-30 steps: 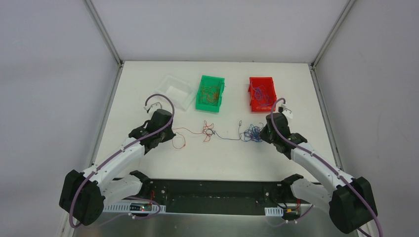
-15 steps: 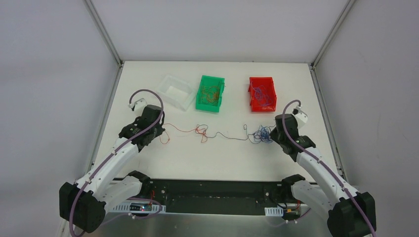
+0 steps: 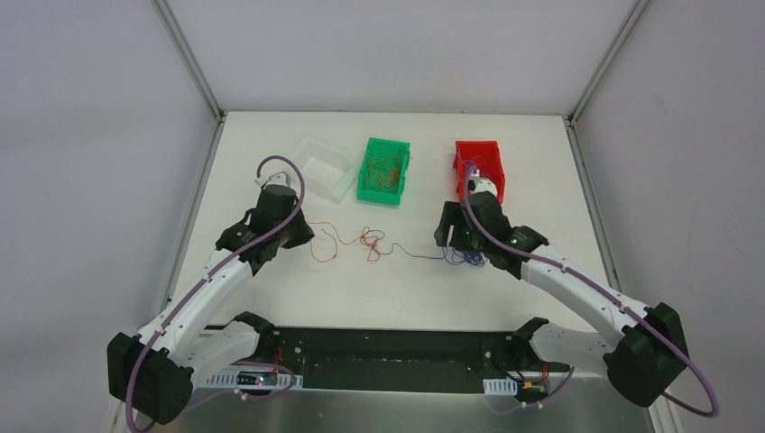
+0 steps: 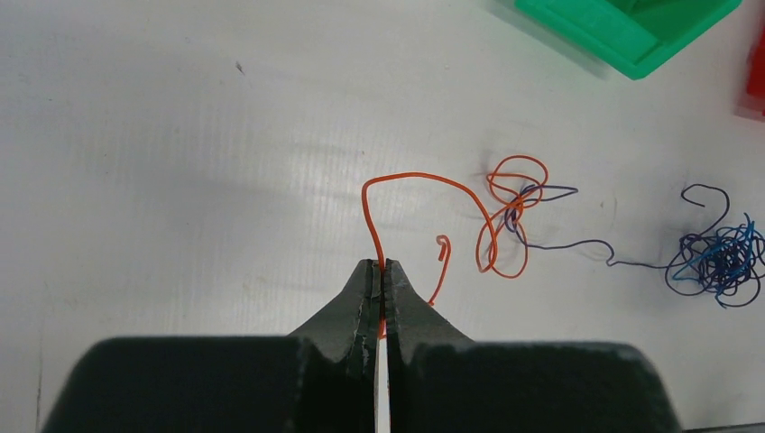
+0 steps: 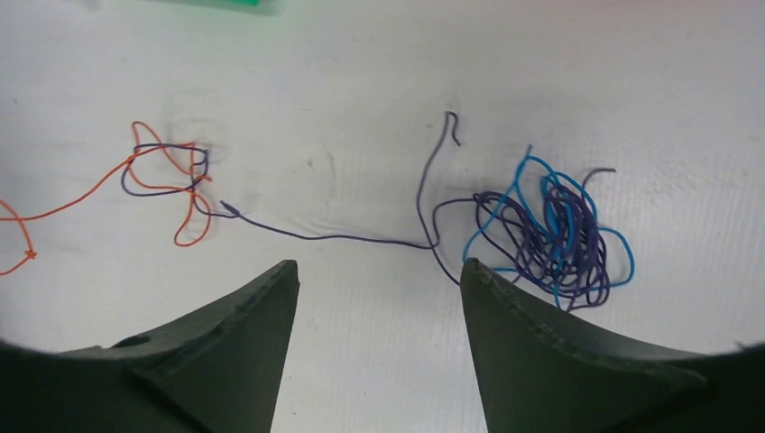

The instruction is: Untangle the cables

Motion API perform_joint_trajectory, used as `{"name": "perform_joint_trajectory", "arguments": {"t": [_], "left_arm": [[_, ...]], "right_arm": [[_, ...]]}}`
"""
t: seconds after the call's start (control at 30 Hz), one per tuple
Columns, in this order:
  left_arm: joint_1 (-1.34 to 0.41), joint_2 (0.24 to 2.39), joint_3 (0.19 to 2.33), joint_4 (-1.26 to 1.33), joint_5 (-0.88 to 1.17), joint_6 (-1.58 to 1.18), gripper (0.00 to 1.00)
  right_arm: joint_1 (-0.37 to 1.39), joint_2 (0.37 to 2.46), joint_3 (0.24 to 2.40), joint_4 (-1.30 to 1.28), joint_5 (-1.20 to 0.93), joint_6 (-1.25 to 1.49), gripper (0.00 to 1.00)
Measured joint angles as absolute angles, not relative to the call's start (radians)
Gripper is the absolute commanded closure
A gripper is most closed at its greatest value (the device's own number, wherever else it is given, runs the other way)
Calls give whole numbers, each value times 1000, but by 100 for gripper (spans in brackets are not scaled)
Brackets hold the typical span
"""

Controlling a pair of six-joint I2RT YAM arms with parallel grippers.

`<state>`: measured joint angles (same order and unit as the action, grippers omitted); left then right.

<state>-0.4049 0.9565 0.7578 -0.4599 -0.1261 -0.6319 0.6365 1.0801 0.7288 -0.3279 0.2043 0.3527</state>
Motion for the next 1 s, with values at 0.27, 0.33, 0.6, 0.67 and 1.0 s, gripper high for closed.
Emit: {"name": "perform_joint_trajectory", "arguments": {"t": [0.27,0.33,0.6,0.67,1.0], "left_arm": [[-405,957,758,-446,-75,-631,100],[-405,957,758,-443,-67,-631,100],[-405,953,758,-430,-59,-632,100],[-405,953,758,-430,-59,-632,100],[-405,953,758,-429,-53,-632,100]], "right_arm": [[749,1220,856,-317,150,272,21],[776,1257,867,-316,120,246,21],[834,1405,908,-275,37,187,21],[841,1432,912,-262,32,181,21],[854,1477,915,-210,17,173,22]]}}
